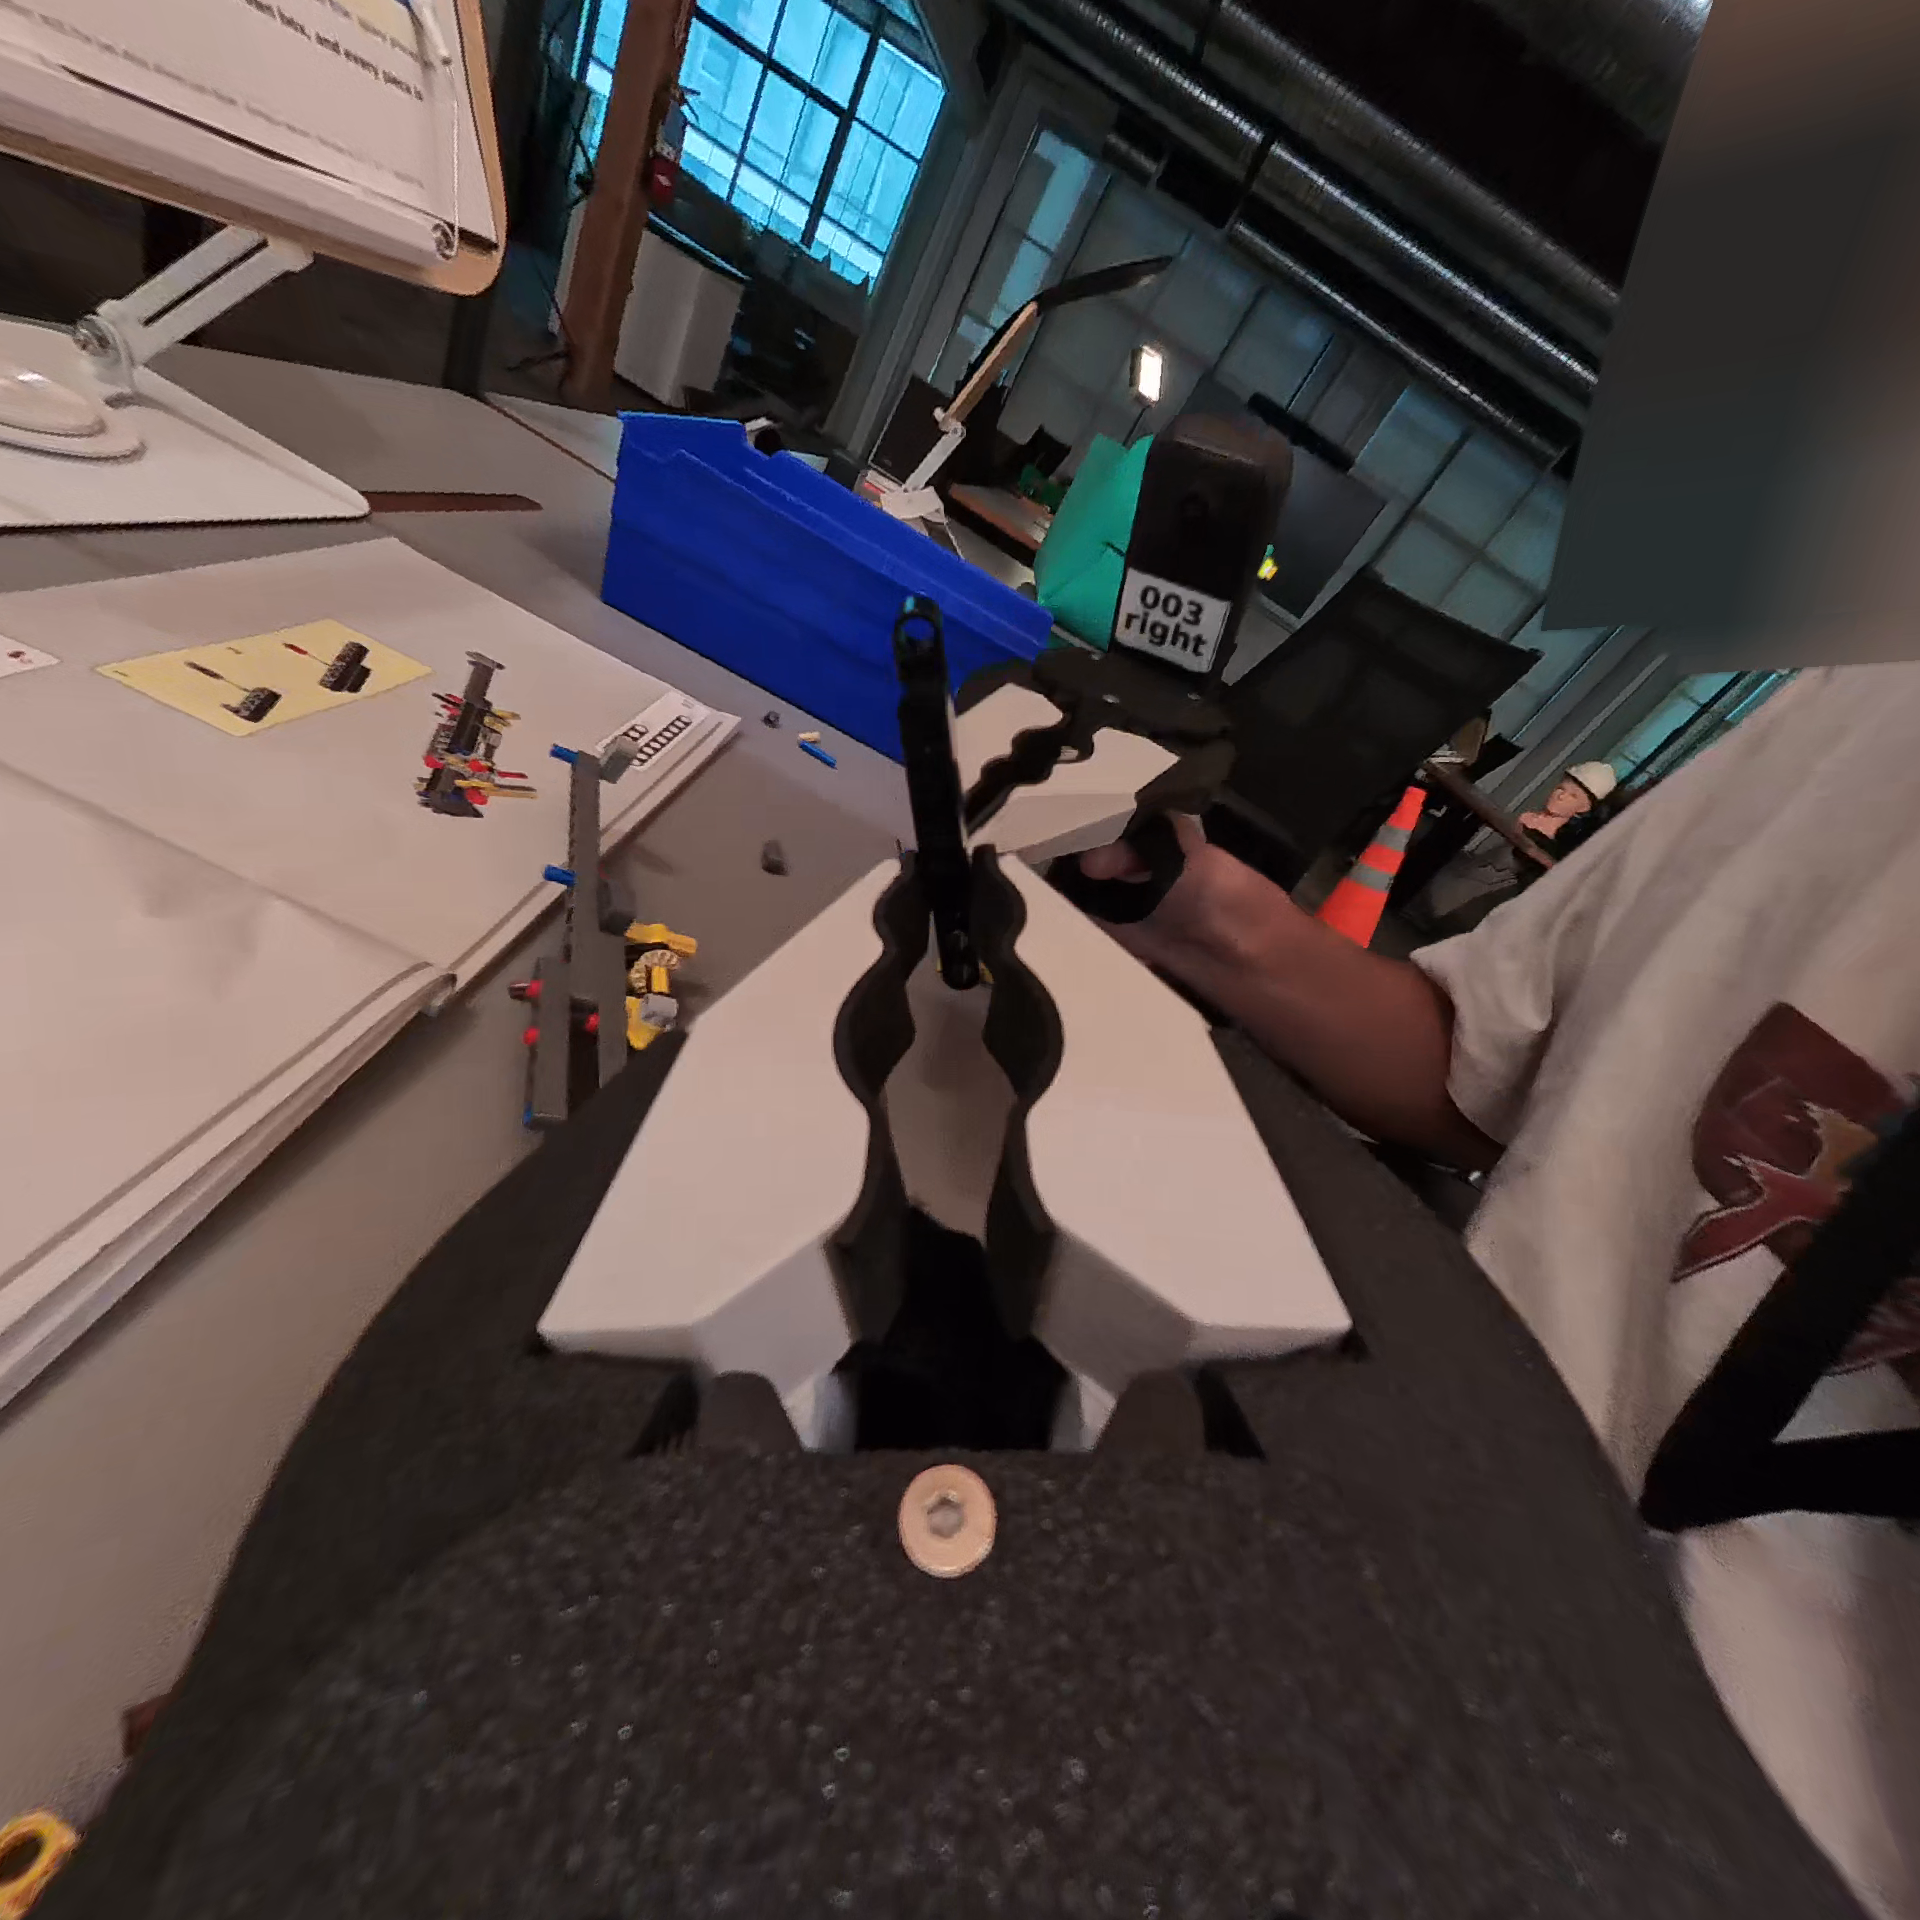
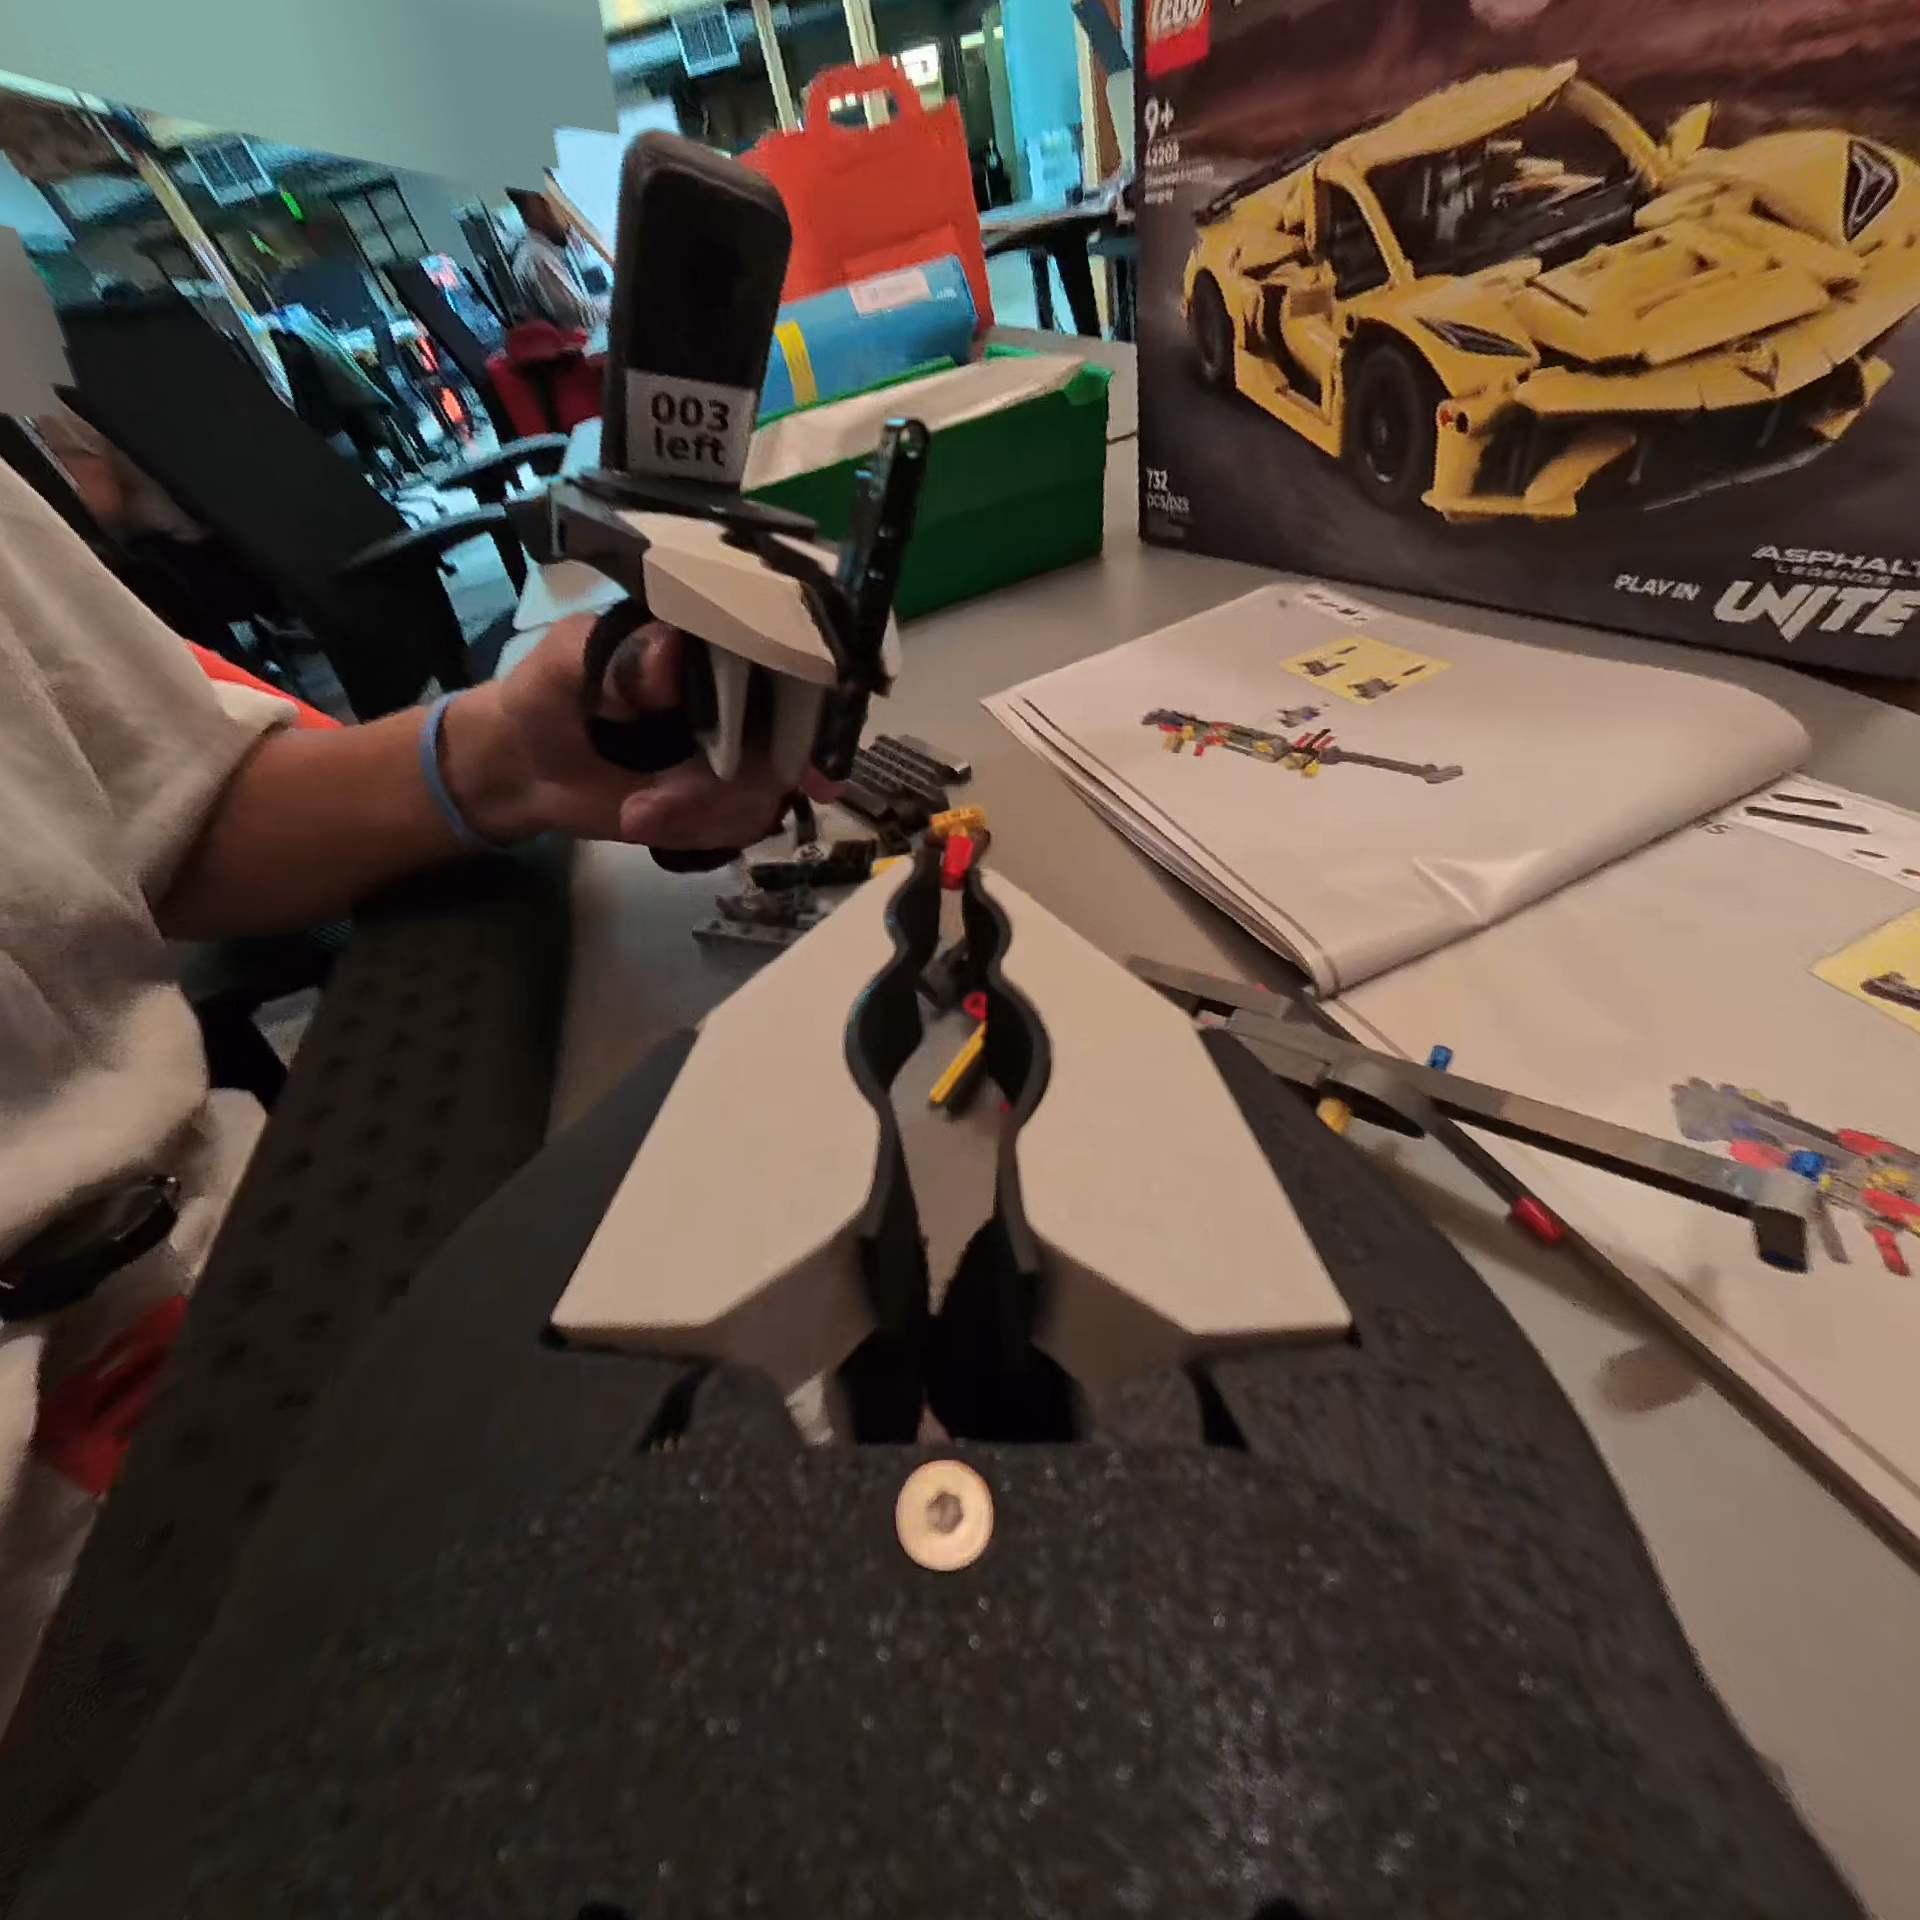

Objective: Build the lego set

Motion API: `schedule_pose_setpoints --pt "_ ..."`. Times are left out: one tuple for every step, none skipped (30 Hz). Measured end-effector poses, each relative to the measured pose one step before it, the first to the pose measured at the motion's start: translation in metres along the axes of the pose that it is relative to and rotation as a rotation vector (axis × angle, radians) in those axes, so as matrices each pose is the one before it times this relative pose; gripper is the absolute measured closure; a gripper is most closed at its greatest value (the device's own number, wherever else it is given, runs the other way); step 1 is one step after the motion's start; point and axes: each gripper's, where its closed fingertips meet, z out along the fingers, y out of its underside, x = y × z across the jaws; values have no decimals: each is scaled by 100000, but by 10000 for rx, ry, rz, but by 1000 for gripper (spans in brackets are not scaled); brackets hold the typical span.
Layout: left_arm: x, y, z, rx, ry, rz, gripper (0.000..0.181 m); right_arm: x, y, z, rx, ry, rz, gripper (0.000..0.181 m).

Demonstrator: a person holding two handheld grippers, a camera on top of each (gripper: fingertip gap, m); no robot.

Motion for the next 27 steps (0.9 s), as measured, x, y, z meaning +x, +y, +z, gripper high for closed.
schedule_pose_setpoints --pt "-57 156 2 31 32 99 175 150 10 -24 -177 75 -166 178" --pt "91 169 56 -6 107 34 175 84 -16 -3 -195 127 -227 179" --pt "138 76 76 33 110 -12 175 -254 98 43 -283 -26 -182 178" --pt "246 3 88 53 171 -11 175 -401 35 55 -205 -92 -139 178" --pt "332 -101 53 102 274 -112 175 -394 -103 67 -10 -94 -49 178" --pt "271 -270 -25 209 277 -194 175 -555 23 127 4 -270 91 178" --pt "192 -311 -103 240 223 -170 175 -435 256 187 -175 -280 152 178" --pt "131 -190 -139 166 165 -79 175 -128 139 85 -247 -53 -14 178" --pt "236 -95 -109 117 176 17 175 -246 -441 -55 -25 -57 -216 178" --pt "267 -50 -89 95 133 58 175 -383 -651 -138 -19 -135 -240 178" --pt "273 36 -37 32 115 60 175 -408 -556 -118 -129 -171 -280 178" --pt "327 153 32 -55 144 32 175 -262 -468 -126 -140 -53 -372 178" --pt "351 122 56 -61 119 72 175 -211 -227 -69 -239 -32 -331 178" --pt "338 91 84 -67 69 178 175 -293 30 -7 -365 -88 -285 178" --pt "336 173 116 -127 63 209 175 -303 52 26 -360 -65 -317 178" --pt "227 264 119 -178 0 212 175 -356 -209 25 -190 -89 -292 178" --pt "264 252 117 -160 14 238 175 -380 -247 68 -143 -168 -203 178" --pt "350 274 117 -164 83 201 175 -209 -196 117 -111 -131 -167 178" --pt "228 319 145 -190 22 161 175 -124 -124 142 -110 -86 -151 178" --pt "136 378 128 -204 -7 142 175 -218 -125 147 -117 -146 -130 178" --pt "136 349 122 -200 13 96 175 -265 -58 130 -158 -168 -128 178" --pt "89 271 100 -142 -11 85 175 -282 42 170 -196 -181 -115 178" --pt "106 211 86 -111 16 72 175 -218 140 153 -236 -146 -89 178" --pt "87 197 52 -108 8 59 175 -126 107 70 -177 -97 -66 178" --pt "34 142 25 -75 -20 55 175 -131 139 19 -146 -132 29 178" --pt "69 96 59 -47 4 34 175 -89 44 -17 -73 -88 8 178" --pt "101 79 64 -38 31 24 175 -113 29 1 -48 -76 -18 178"
